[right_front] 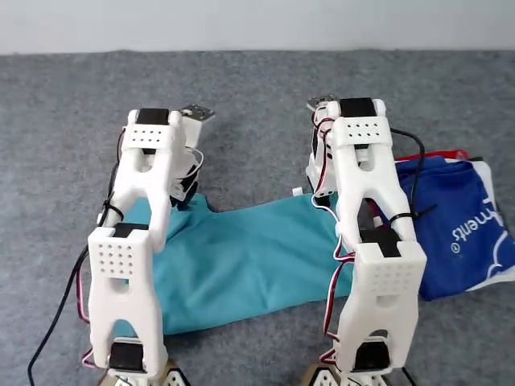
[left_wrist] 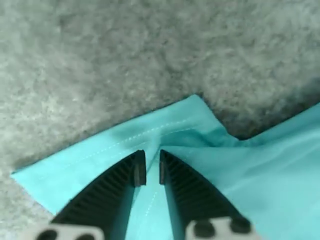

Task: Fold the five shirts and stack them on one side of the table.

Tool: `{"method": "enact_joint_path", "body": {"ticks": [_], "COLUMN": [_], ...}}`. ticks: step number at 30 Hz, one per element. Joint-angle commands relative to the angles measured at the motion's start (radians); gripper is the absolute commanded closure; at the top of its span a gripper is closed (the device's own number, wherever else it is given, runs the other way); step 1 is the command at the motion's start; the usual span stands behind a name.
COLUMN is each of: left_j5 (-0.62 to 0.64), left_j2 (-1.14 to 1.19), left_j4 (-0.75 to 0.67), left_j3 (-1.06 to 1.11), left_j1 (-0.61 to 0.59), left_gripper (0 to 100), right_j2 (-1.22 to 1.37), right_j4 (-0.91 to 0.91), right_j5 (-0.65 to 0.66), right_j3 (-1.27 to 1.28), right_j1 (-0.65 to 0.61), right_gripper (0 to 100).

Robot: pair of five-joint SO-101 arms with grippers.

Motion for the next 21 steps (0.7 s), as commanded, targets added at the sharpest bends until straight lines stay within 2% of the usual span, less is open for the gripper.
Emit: {"method": "enact_joint_path", "body": {"ticks": [1, 10, 16, 21], "left_j5": [0.008, 0.009, 0.009, 0.008], "left_j2": [-0.009, -0.014, -0.120, -0.153], "left_j4": [0.023, 0.023, 0.025, 0.025], "left_j3": [-0.038, -0.039, -0.030, 0.064], "left_j1": [0.018, 0.018, 0.017, 0.031], "left_gripper": [94, 94, 94, 87], "right_j2": [-0.008, -0.008, -0.008, -0.008], "right_j4": [0.041, 0.041, 0.041, 0.041], "right_j5": [0.011, 0.009, 0.009, 0.009], "right_j3": [-0.003, -0.003, -0.003, -0.003], "right_j1": [0.002, 0.001, -0.001, -0.001], "right_gripper": [70.3, 70.3, 70.3, 70.3]}}
